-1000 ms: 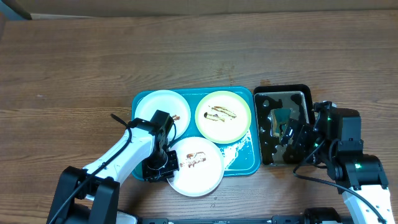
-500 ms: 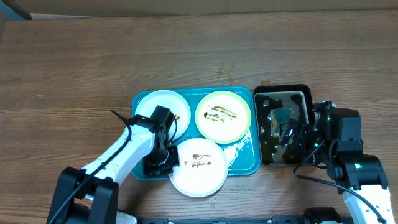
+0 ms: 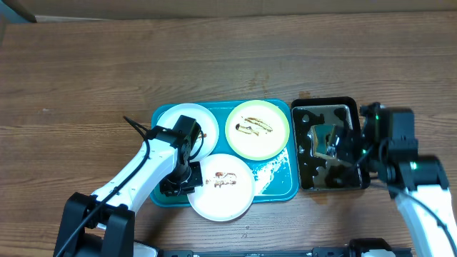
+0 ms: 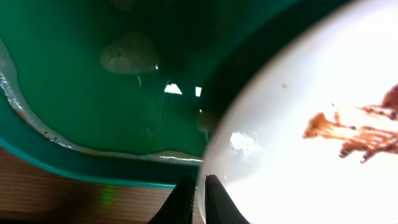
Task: Clean dirty plates on tray and stack at the side
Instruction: 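Reach right gripper into the black basin and grasp the sponge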
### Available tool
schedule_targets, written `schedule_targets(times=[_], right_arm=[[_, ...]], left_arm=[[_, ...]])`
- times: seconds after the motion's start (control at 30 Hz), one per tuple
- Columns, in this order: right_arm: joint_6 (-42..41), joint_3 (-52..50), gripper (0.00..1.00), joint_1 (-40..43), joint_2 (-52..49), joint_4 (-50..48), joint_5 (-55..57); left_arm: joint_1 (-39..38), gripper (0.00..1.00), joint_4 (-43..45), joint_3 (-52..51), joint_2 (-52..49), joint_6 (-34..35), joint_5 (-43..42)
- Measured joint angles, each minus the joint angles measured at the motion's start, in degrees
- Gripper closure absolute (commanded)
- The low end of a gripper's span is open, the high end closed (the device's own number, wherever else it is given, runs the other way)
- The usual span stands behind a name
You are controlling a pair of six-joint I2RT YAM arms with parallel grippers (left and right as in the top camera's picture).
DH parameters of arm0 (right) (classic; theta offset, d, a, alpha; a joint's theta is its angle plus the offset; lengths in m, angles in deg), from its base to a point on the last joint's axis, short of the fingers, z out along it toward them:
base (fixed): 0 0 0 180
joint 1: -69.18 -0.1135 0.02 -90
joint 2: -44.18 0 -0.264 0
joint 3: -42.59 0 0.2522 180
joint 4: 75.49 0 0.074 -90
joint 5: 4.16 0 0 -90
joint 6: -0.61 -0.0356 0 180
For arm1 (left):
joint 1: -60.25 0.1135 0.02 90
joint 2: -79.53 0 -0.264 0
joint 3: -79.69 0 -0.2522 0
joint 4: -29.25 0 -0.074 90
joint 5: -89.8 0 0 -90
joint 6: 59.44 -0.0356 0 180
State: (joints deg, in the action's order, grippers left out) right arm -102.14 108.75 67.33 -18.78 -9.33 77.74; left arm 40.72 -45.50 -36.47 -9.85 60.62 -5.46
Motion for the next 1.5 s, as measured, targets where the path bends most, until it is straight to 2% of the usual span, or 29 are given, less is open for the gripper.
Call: schedule_targets(times=[0.03,0.13,0.27,0.33,0.43,0.67,0.8,1.03,1.23,1.5], right_arm=[[0.5,0.9,0.11,0.0,-1.8,0.1,0.1],[2.3,2.6,0.22,0.0,-7.4,-0.7,0.9],[3.2,2.8,0.32,-0.6,-14.0,-3.1,2.7],[3.4,2.8,0.32,-1.3,-17.0,-4.8,3.8],[3.6,2.8,0.32,-2.5,-21.5,-6.4,4.7],[3.3,2.8,0.31,-3.6,-29.6,-8.0,7.8],[3.2,2.8,0.32,-3.6,-31.6,-8.5,8.6],[2.6,2.8,0.40,-3.6,-32.1,-8.9,8.6],[2.5,2.8,0.40,-3.6,-32.1,-8.9,8.7],[2.4,2.8,0.41,-3.6,-32.1,-8.8,8.5]], left_arm=[[0.0,0.89,0.0,0.0,0.0,0.0,0.0],[0.0,0.89,0.0,0.0,0.0,0.0,0.2],[0.0,0.88,0.1,0.0,0.0,0.0,0.4],[0.0,0.85,0.2,0.0,0.0,0.0,0.4],[0.0,0.75,0.2,0.0,0.0,-0.2,0.5],[0.0,0.70,0.2,0.0,0.0,-0.2,0.6],[0.0,0.70,0.3,0.0,0.0,-0.2,0.6],[0.0,0.72,3.5,-0.3,0.0,-0.2,-0.3],[0.0,0.72,4.3,-1.9,0.0,-0.2,-1.4],[0.0,0.81,4.2,-2.0,0.0,-0.2,-1.6]])
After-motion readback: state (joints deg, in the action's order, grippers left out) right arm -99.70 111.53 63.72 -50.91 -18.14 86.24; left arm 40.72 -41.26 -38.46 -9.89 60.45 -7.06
